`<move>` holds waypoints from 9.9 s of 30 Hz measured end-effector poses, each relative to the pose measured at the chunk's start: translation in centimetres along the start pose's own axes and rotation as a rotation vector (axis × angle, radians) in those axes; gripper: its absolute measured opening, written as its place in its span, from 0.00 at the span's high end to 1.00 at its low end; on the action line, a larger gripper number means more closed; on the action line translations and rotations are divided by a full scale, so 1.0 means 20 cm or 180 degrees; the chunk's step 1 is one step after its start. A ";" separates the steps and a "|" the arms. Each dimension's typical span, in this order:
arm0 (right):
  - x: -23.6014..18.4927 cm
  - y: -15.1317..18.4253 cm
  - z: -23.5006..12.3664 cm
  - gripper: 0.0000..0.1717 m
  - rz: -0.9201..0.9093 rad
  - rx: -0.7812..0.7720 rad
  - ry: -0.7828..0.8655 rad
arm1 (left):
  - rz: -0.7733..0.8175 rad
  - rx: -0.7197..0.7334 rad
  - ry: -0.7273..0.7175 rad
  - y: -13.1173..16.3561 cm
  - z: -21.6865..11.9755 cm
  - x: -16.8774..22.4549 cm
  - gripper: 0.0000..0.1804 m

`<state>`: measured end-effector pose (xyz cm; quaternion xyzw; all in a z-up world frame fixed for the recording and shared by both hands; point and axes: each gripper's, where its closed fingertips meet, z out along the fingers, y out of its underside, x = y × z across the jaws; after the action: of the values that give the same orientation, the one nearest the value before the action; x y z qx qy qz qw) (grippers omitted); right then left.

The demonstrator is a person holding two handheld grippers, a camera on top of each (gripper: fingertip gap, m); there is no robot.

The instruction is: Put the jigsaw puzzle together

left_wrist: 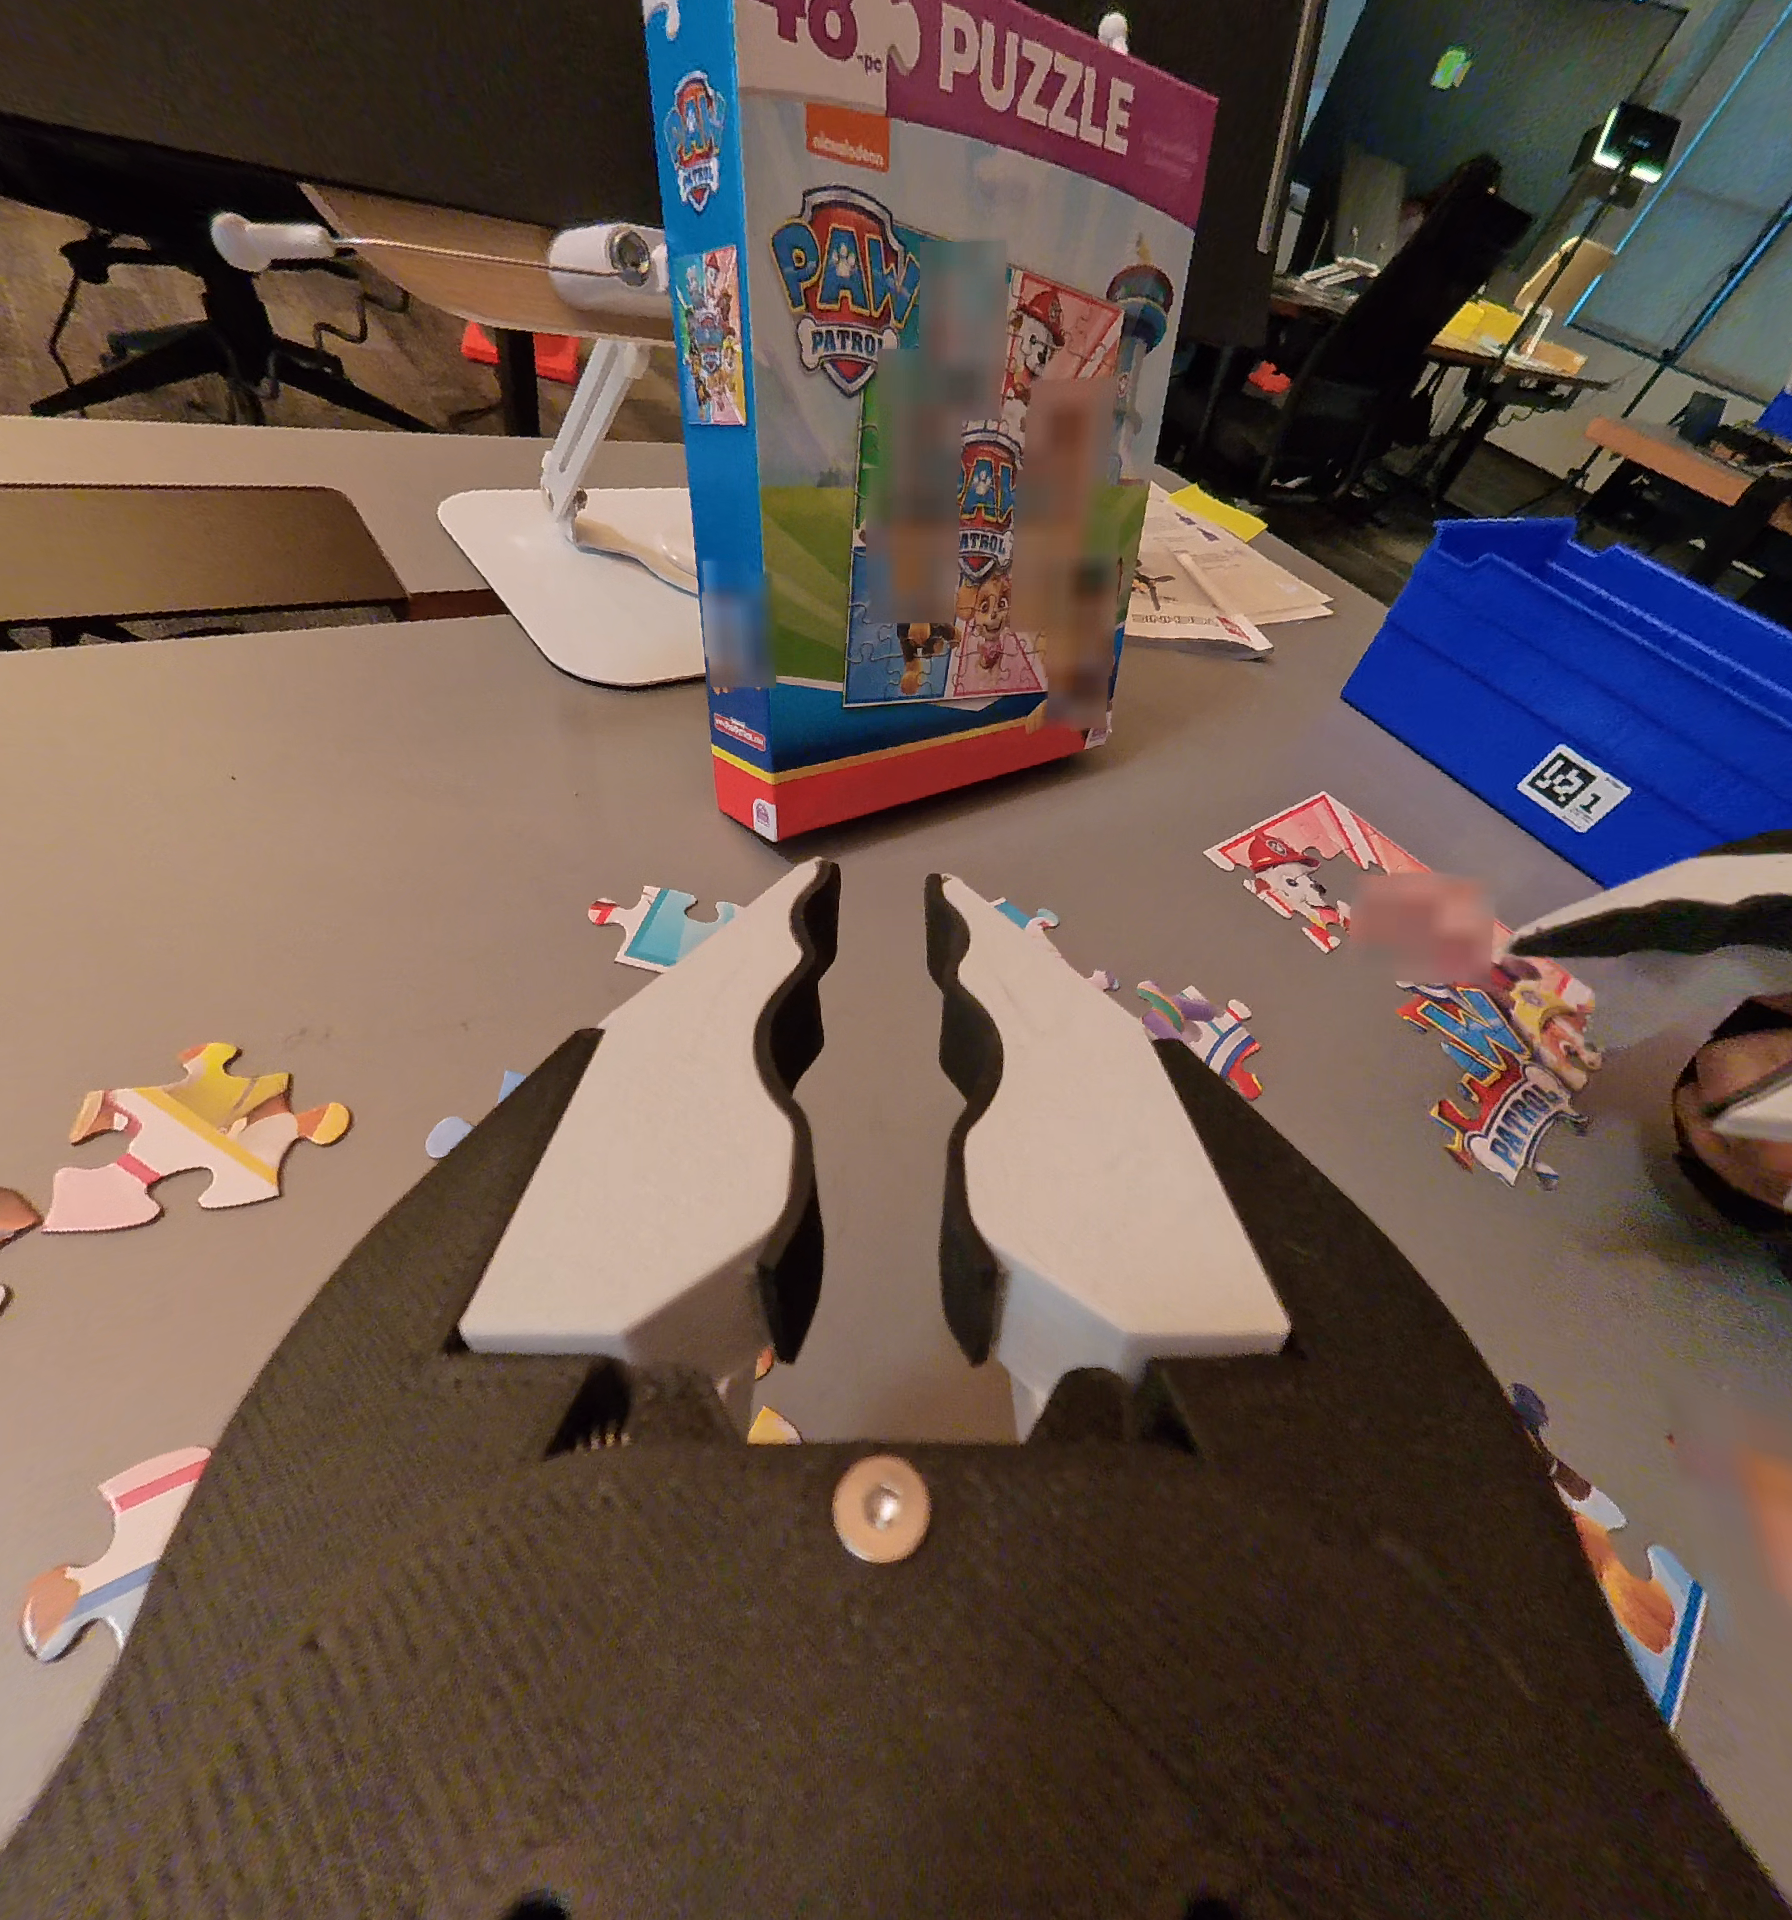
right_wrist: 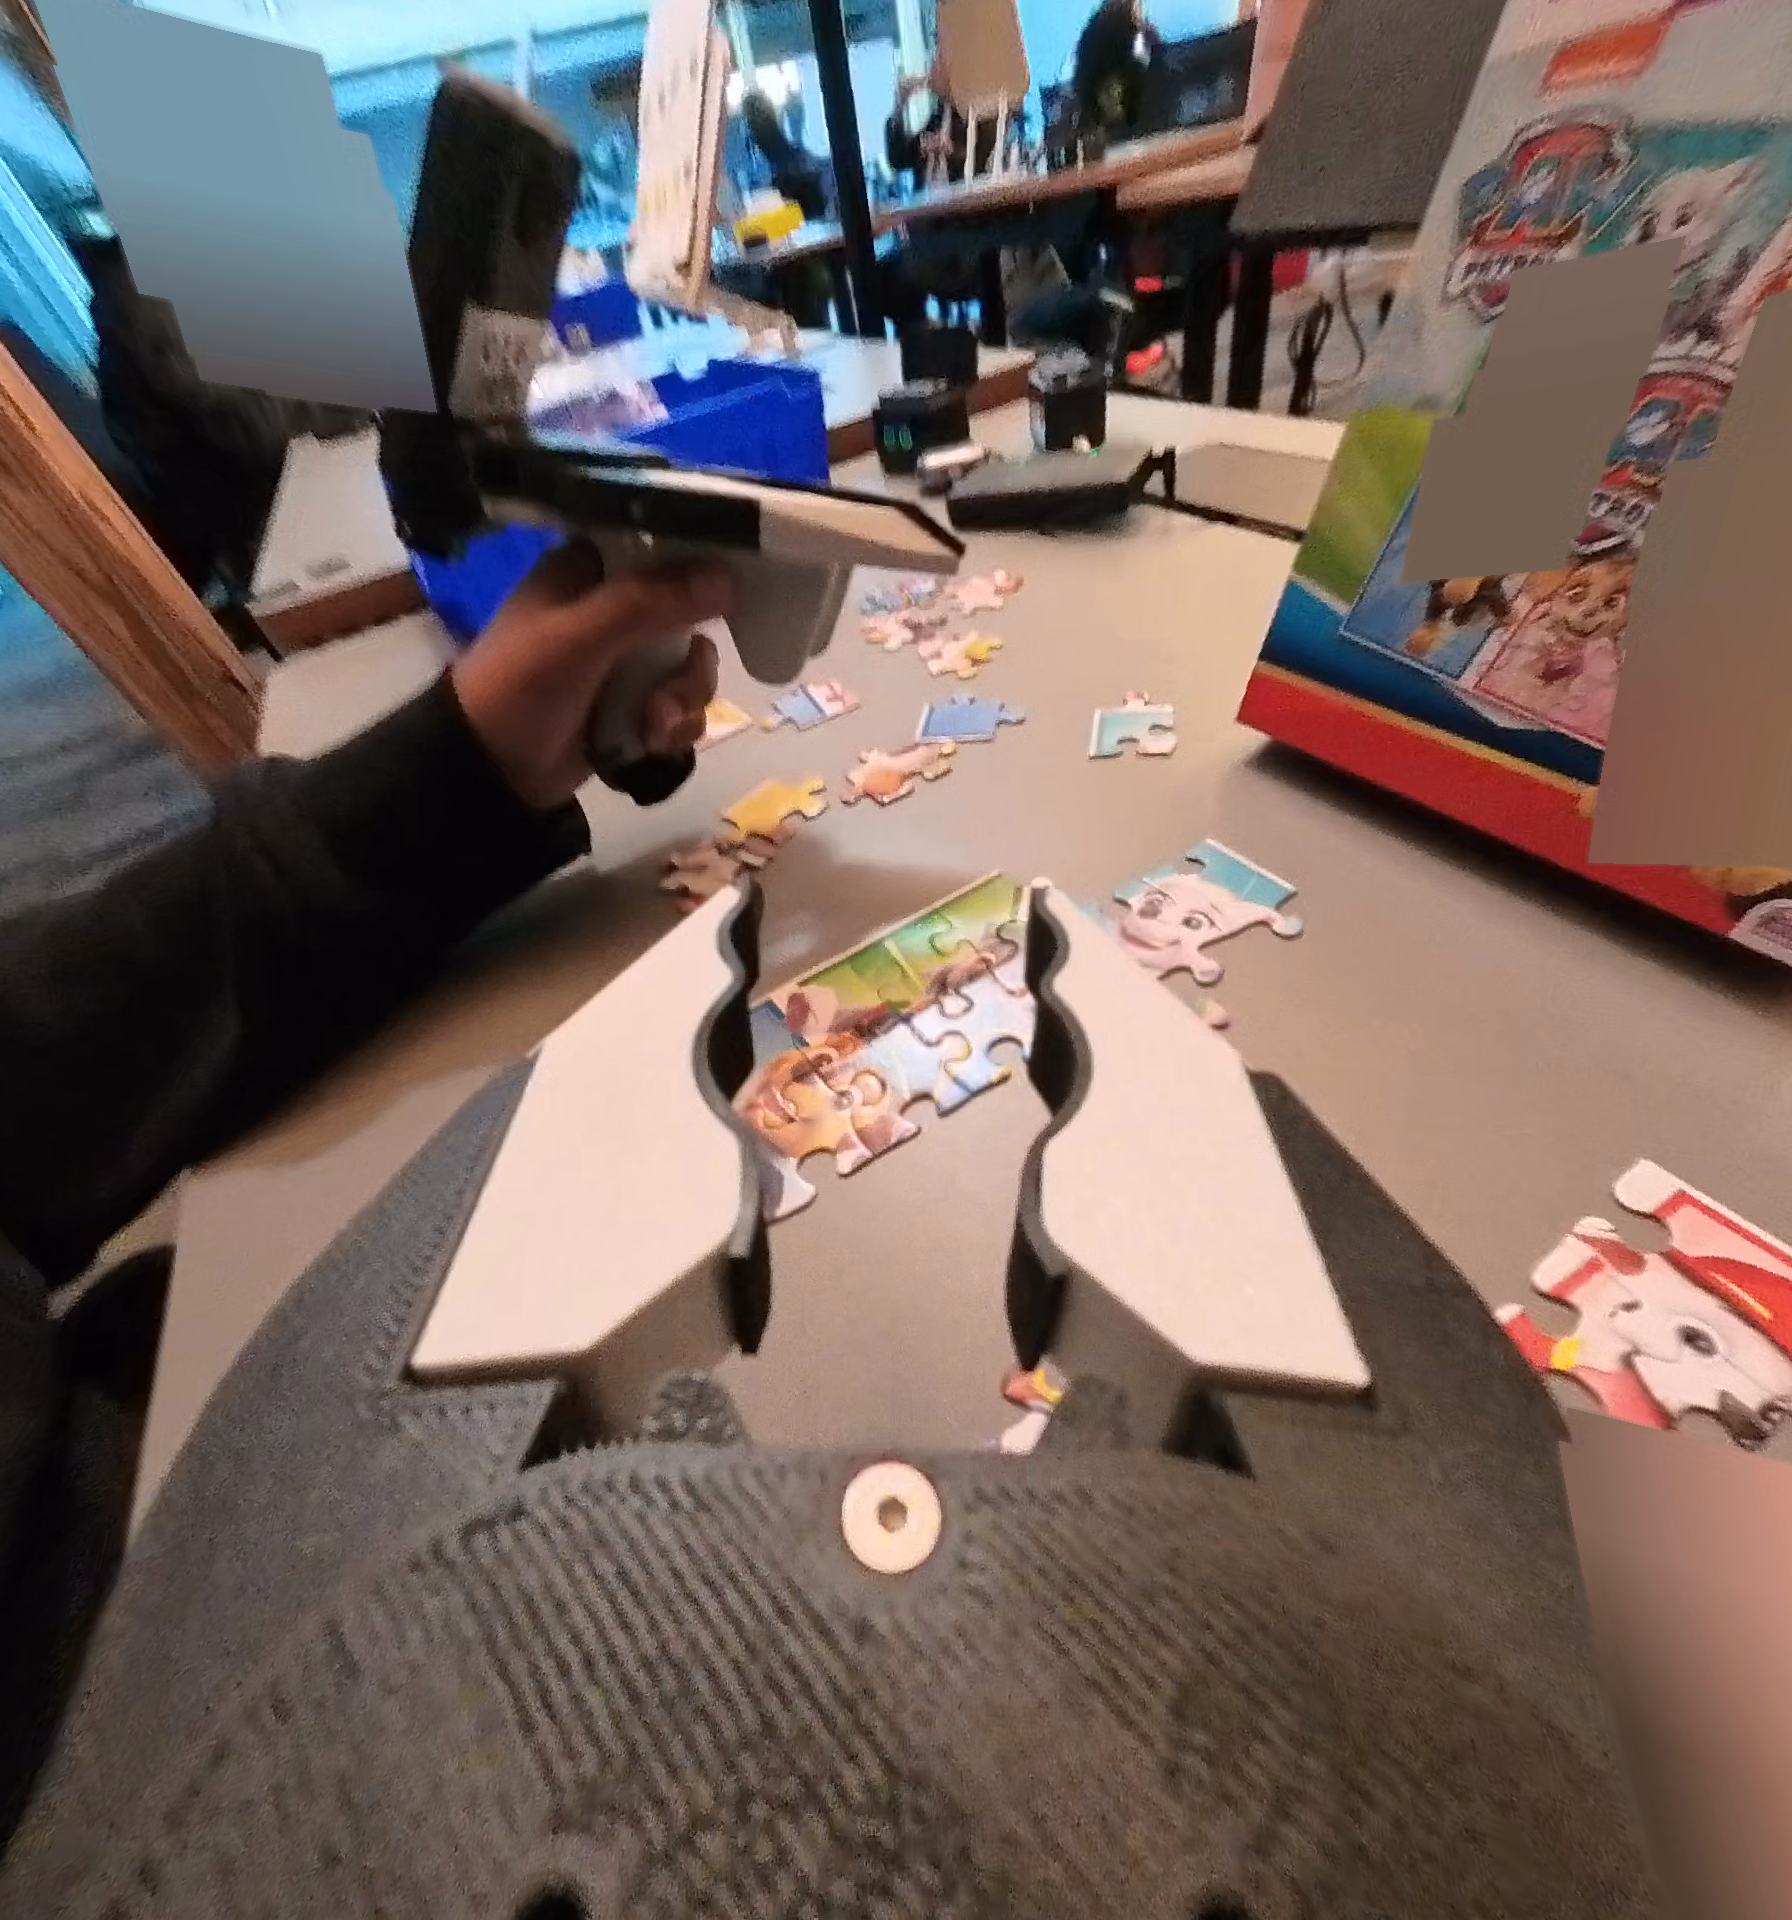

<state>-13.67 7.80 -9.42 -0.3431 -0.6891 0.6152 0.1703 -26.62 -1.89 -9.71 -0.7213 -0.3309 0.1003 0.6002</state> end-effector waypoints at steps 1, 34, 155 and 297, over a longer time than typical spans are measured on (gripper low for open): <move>0.00 -0.01 -0.01 0.71 0.0045 0.0057 -0.0038 | 0.0000 0.0005 -0.0004 0.00 0.00 0.00 0.92; 0.06 0.00 -0.04 0.78 -0.0223 0.0059 0.0348 | -0.0513 0.0523 0.0005 -0.42 -0.89 -0.18 0.84; 0.45 -0.26 -0.64 0.80 -0.0451 0.1004 0.1606 | 0.0746 -0.2301 0.0313 0.58 -0.40 -0.14 0.79; 0.30 0.33 -1.08 1.00 0.1606 0.0167 0.1717 | 0.2155 -0.1212 0.2109 0.38 0.08 1.29 0.67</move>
<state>-1.93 27.78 -12.90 -0.6476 -0.4972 0.5427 0.1975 -5.26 14.37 -10.72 -0.8777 0.1169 -0.0071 0.4647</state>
